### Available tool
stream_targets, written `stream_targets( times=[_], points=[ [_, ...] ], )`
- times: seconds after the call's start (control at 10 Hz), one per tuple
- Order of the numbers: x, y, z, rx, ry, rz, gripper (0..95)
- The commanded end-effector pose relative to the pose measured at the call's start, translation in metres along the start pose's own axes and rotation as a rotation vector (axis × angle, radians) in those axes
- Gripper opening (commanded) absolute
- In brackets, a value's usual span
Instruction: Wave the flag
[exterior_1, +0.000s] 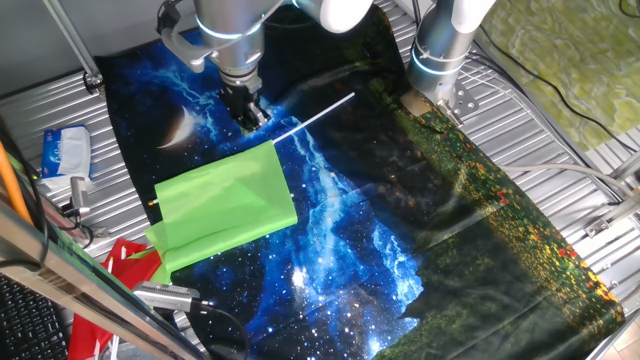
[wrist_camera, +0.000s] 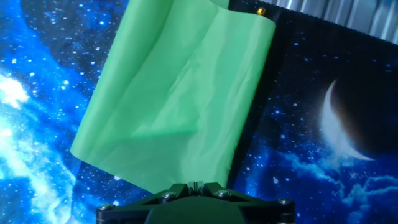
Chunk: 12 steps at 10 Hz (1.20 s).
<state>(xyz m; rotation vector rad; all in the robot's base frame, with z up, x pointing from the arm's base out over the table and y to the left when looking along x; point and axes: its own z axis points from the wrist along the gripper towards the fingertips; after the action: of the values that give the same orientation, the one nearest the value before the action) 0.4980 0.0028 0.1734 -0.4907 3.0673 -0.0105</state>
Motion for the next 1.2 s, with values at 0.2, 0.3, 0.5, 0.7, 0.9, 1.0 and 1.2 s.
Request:
stream_targets(
  times=[0.2, 0.3, 0.5, 0.7, 0.9, 1.0, 1.2],
  points=[
    [-0.0053, 0.0026, 0.0030, 0.005, 0.007, -0.002, 0.0],
    [-0.0055, 0.0028, 0.0031, 0.004, 0.008, -0.002, 0.0],
    [-0.0059, 0.0034, 0.0029, 0.005, 0.004, -0.004, 0.0],
    [-0.0061, 0.0036, 0.0026, 0.017, 0.006, -0.008, 0.0],
    [-0.0061, 0.0039, 0.0013, 0.018, 0.008, 0.022, 0.0],
    [-0.0063, 0.0041, 0.0015, 0.018, 0.005, 0.019, 0.0],
    [-0.0066, 0.0044, 0.0015, 0.018, 0.003, 0.024, 0.0]
  ],
)
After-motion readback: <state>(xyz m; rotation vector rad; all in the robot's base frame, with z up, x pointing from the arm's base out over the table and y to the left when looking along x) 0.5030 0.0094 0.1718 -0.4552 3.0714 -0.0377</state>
